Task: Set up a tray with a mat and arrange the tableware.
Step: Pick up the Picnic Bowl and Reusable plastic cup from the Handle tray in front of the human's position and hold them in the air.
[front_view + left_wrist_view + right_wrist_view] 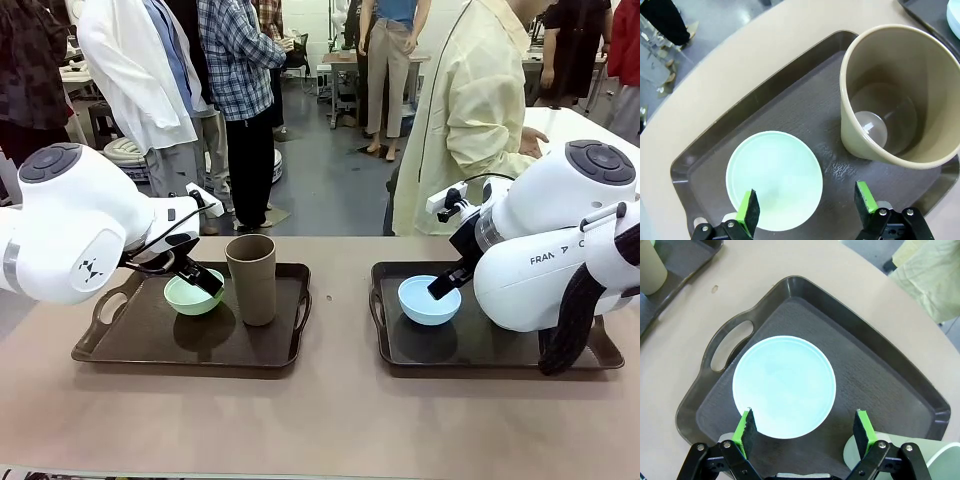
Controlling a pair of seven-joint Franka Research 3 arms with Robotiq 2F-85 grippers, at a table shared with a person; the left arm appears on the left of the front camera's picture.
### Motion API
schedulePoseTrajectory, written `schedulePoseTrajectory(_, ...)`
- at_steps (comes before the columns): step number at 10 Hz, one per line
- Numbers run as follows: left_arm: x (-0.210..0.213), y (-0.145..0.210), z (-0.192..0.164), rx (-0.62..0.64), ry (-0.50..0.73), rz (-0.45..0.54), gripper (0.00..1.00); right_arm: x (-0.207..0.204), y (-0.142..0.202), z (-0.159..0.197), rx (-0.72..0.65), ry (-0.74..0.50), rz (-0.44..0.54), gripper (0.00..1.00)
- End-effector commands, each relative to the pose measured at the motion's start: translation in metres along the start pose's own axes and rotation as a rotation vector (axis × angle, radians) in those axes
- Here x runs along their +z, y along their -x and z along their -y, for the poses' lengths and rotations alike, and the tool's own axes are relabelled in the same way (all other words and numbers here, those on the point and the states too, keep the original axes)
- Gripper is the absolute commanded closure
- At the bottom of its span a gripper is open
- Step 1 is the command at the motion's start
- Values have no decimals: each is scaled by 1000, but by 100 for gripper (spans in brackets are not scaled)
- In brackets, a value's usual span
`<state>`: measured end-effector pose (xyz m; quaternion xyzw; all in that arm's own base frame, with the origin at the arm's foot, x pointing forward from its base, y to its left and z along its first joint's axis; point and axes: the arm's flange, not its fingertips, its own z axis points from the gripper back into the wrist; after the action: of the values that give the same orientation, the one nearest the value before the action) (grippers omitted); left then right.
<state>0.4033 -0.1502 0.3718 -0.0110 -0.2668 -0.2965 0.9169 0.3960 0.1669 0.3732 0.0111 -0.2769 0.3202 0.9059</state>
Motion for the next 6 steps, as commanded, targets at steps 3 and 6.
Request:
schedulePoseTrajectory(3, 0, 0, 0, 0, 0, 0, 0, 0, 0, 0, 0, 0, 0, 0)
schedulePoseTrajectory(6, 85, -13, 11, 36, -159, -100, 0, 75, -4, -31, -162, -59, -168, 0)
